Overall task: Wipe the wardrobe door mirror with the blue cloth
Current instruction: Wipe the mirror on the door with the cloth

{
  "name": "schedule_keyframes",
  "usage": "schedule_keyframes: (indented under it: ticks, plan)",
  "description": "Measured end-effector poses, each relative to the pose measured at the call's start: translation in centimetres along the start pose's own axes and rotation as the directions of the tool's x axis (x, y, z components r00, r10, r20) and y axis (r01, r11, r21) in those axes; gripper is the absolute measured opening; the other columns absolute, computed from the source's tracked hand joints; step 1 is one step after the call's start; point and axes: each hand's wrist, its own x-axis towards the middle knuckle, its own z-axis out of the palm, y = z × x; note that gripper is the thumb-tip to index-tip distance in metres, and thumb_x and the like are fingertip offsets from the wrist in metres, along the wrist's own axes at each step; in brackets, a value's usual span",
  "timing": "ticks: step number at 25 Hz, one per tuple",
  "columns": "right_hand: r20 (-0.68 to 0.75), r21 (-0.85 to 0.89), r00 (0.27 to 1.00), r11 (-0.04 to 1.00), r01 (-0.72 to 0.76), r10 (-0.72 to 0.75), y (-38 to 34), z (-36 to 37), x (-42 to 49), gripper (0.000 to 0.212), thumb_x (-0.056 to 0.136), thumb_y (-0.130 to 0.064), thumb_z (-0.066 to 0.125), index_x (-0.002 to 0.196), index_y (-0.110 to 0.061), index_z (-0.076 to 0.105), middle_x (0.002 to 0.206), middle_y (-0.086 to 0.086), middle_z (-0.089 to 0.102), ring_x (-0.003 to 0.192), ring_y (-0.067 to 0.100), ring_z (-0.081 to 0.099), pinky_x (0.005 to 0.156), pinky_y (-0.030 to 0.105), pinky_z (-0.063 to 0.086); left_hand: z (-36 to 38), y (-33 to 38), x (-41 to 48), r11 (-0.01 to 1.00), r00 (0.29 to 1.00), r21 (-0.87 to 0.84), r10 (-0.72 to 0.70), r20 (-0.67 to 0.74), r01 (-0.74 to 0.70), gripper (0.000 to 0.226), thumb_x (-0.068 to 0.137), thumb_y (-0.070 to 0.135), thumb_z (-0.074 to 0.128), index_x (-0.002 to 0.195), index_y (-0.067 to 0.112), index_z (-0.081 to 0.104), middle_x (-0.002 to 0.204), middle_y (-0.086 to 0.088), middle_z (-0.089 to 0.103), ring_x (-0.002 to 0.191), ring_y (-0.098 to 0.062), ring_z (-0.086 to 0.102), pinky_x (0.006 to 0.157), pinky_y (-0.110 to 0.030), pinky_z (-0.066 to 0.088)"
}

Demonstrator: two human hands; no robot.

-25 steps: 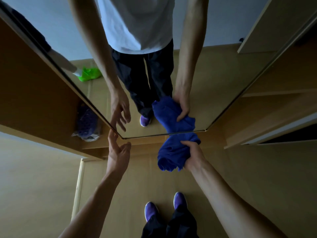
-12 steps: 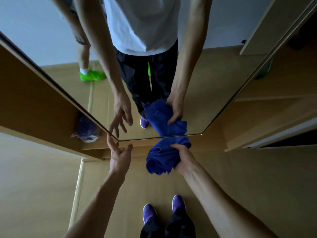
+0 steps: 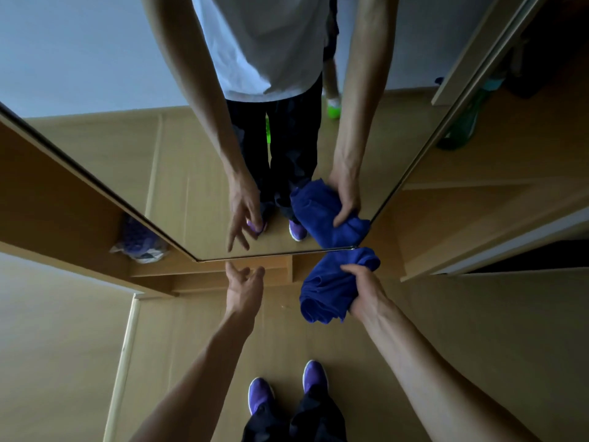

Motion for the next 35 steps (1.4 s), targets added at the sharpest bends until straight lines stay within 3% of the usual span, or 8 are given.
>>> schedule_keyframes:
  ticks: [3,7,12,16,19,22,28,35]
  plan:
    - [-0.023,-0.033,1.0,0.999,0.018,-0.018,0.1,-0.3,0.4,0.035,0.088,-0.011,0.064,0.122,-0.003,0.063,0.119,0.019,0.069,0.105,0.037,0.068,0.089,0.046,0.056,3.0,0.1,-0.6,0.993,0.988,-0.069,-0.087,0.125,0.097,0.075,0.099,0.025,0.061,0.159,0.013,0.017,0.13,-0.008,0.061,0.112,-0.024,0.06,0.105,-0.047,0.05]
    - [0.009,-0.066,1.0,0.998,-0.007,0.007,0.6,0.4,0.7,0.032,0.087,-0.008,0.066,0.119,-0.003,0.065,0.116,0.021,0.071,0.105,0.039,0.068,0.099,0.053,0.052,6.2,0.7,-0.4,0.965,0.958,-0.12,-0.206,0.199,0.232,0.043,0.098,0.026,0.061,0.138,0.013,0.049,0.127,-0.013,0.062,0.106,-0.023,0.062,0.092,-0.046,0.056]
    - [-0.08,-0.136,0.996,0.99,0.023,-0.034,-0.8,-1.0,0.8,0.029,0.084,-0.007,0.069,0.112,-0.004,0.066,0.108,0.019,0.07,0.1,0.039,0.067,0.092,0.05,0.055,7.9,1.3,0.4,0.905,0.949,-0.324,-0.204,0.239,0.276,0.042,0.097,0.014,0.059,0.139,0.01,0.051,0.129,-0.009,0.063,0.116,-0.022,0.061,0.096,-0.041,0.051]
    - [-0.162,-0.208,0.965,0.963,0.172,-0.207,-1.5,-1.9,0.3,0.021,0.084,-0.005,0.066,0.104,-0.011,0.065,0.098,0.012,0.069,0.088,0.029,0.066,0.075,0.038,0.052,8.9,1.4,-0.8,0.942,0.97,-0.273,-0.146,0.194,0.197,0.05,0.099,0.013,0.053,0.148,0.013,0.041,0.133,-0.009,0.059,0.12,-0.026,0.06,0.096,-0.041,0.051]
    - [-0.14,-0.282,0.928,0.912,0.297,-0.346,-1.8,-2.1,-0.6,0.021,0.085,-0.002,0.061,0.1,-0.015,0.064,0.094,0.007,0.07,0.081,0.021,0.065,0.067,0.031,0.05,9.3,1.8,-2.5,0.998,0.979,0.035,-0.054,0.194,0.048,0.06,0.098,0.021,0.052,0.154,0.021,0.032,0.125,-0.009,0.063,0.117,-0.032,0.061,0.099,-0.044,0.052]
    - [-0.1,-0.372,0.875,0.833,0.409,-0.474,-2.3,-2.4,-1.4,0.026,0.087,-0.004,0.057,0.106,-0.02,0.065,0.093,0.001,0.072,0.087,0.018,0.068,0.072,0.031,0.052,9.3,2.6,-4.5,0.916,0.947,0.3,0.189,0.258,-0.265,0.051,0.097,0.023,0.052,0.147,0.021,0.043,0.108,0.005,0.067,0.097,-0.02,0.063,0.08,-0.032,0.052]
    - [-0.021,-0.417,0.821,0.751,0.511,-0.57,-3.7,-2.5,-3.7,0.034,0.084,-0.005,0.06,0.093,-0.038,0.062,0.089,-0.008,0.071,0.088,0.017,0.068,0.077,0.031,0.05,9.7,6.0,-9.0,0.544,0.669,0.389,0.623,0.407,-0.743,0.041,0.095,0.009,0.049,0.133,0.02,0.061,0.121,-0.003,0.066,0.105,-0.025,0.063,0.081,-0.037,0.052]
    - [0.063,-0.443,0.777,0.68,0.585,-0.627,-6.3,-2.7,-6.8,0.031,0.069,-0.023,0.055,0.087,-0.046,0.065,0.085,-0.017,0.072,0.08,0.003,0.067,0.073,0.028,0.052,8.9,9.7,-11.8,0.293,0.462,0.426,0.804,0.374,-0.856,0.041,0.095,0.01,0.057,0.135,0.019,0.06,0.11,-0.002,0.065,0.09,-0.028,0.064,0.067,-0.043,0.052]
